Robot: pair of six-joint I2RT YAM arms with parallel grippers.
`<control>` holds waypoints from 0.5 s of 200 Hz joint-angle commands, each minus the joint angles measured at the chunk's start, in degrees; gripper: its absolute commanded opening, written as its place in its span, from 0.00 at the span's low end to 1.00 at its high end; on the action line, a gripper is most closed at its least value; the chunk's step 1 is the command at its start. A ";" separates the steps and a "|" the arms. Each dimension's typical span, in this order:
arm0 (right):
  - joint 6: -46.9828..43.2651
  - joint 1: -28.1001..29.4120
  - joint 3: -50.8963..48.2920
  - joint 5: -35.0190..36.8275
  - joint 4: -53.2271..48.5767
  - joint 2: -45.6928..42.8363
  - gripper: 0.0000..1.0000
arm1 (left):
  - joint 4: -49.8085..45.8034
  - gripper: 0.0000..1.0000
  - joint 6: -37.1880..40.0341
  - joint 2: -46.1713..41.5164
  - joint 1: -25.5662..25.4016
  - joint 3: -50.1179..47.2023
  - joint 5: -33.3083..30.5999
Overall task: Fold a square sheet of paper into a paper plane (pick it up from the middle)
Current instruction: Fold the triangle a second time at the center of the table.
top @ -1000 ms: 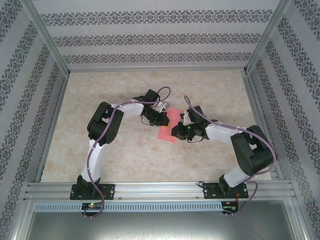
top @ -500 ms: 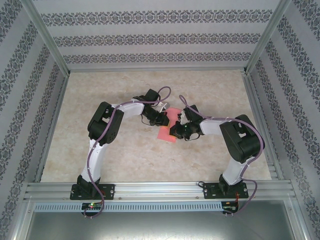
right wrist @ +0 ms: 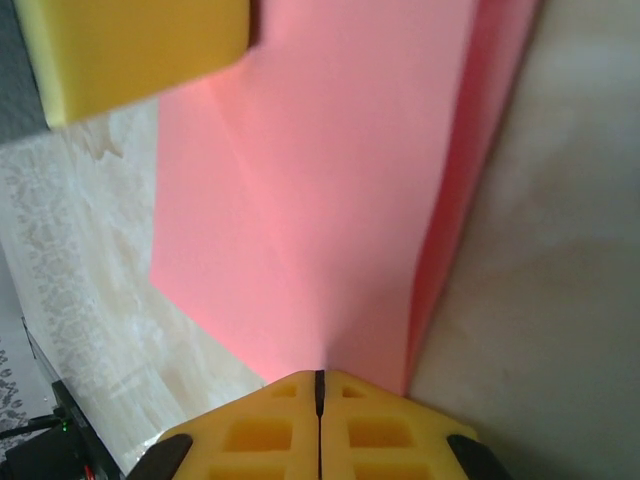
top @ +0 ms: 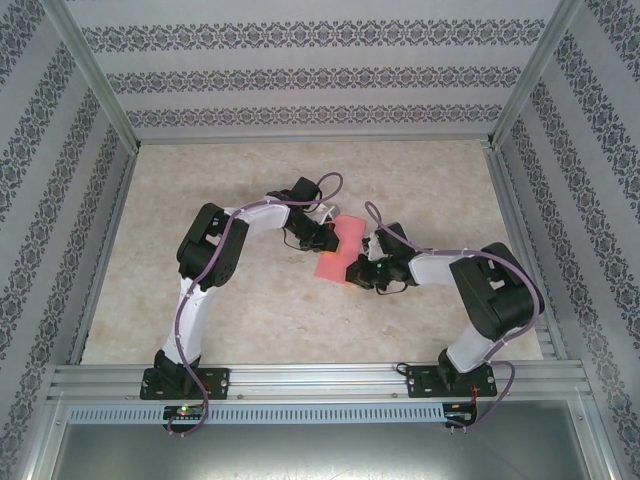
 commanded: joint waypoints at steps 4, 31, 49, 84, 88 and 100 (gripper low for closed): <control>0.47 0.55 -3.66 1.80 -4.84 -1.02 0.06 | -3.65 0.05 1.42 4.00 0.41 -0.71 -7.79; 0.31 0.47 -3.43 1.66 -4.61 -0.41 0.06 | -2.58 0.05 0.08 2.88 0.44 -0.32 -5.34; 0.30 0.49 -3.25 1.48 -4.10 0.35 0.06 | -3.12 0.06 0.04 1.48 0.45 0.43 -5.43; 0.04 0.48 -3.34 1.21 -3.79 1.34 0.06 | -5.62 0.07 0.59 0.45 1.19 4.65 -6.14; -0.03 0.41 -3.33 1.25 -3.80 1.45 0.06 | -6.09 0.07 0.84 0.47 1.24 5.44 -6.23; -0.24 0.29 -3.38 1.12 -3.70 1.87 0.06 | -7.26 0.07 1.16 0.50 1.58 7.36 -6.31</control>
